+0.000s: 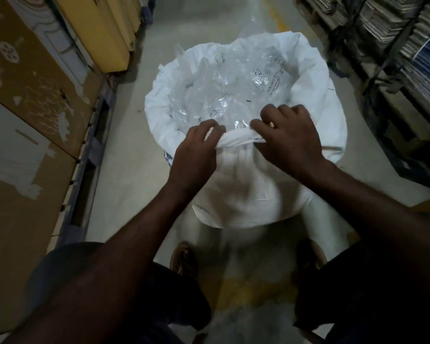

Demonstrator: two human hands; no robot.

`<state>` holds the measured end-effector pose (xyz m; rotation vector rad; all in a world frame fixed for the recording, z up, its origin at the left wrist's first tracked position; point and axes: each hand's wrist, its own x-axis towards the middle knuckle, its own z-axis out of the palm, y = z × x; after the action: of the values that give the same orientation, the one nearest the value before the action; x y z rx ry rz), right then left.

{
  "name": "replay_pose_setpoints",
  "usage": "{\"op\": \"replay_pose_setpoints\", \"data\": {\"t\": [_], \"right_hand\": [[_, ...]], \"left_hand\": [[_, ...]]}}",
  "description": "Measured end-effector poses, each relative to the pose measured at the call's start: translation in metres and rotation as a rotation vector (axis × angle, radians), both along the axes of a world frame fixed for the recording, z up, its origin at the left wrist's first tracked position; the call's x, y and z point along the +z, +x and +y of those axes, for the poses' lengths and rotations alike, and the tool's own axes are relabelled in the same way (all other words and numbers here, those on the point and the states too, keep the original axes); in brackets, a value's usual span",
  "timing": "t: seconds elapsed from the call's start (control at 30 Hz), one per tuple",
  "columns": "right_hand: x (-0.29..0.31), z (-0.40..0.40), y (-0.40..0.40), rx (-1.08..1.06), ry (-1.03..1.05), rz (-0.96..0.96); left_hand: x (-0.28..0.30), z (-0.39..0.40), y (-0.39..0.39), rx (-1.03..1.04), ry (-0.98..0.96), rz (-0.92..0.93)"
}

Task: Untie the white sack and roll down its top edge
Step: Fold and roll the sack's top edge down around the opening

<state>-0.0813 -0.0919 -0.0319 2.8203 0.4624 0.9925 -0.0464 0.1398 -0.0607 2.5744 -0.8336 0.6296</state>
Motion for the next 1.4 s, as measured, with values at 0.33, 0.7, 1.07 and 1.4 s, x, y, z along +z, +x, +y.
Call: {"op": "replay_pose_setpoints", "data": {"t": [0.33,0.7,1.07,1.4], "right_hand": [[-0.015,0.02,-0.013,0.166,0.101,0.081],[-0.001,-0.045,-0.016,0.035,0.118,0.673],[-0.014,-0.03,-0.026,-0.026,-0.05,0.32],[0.002,-0.066,-0.02,0.127,0.108,0.589]], "left_hand": [[0.022,-0.019,0.003,-0.101,0.178,0.193],[-0.003,-0.038,-0.019,-0.016,0.284,0.167],[0.026,-0.047,-0.004,-0.114,0.092,0.504],[-0.01,-0.066,-0.031,-0.139,0.286,0.004]]}}
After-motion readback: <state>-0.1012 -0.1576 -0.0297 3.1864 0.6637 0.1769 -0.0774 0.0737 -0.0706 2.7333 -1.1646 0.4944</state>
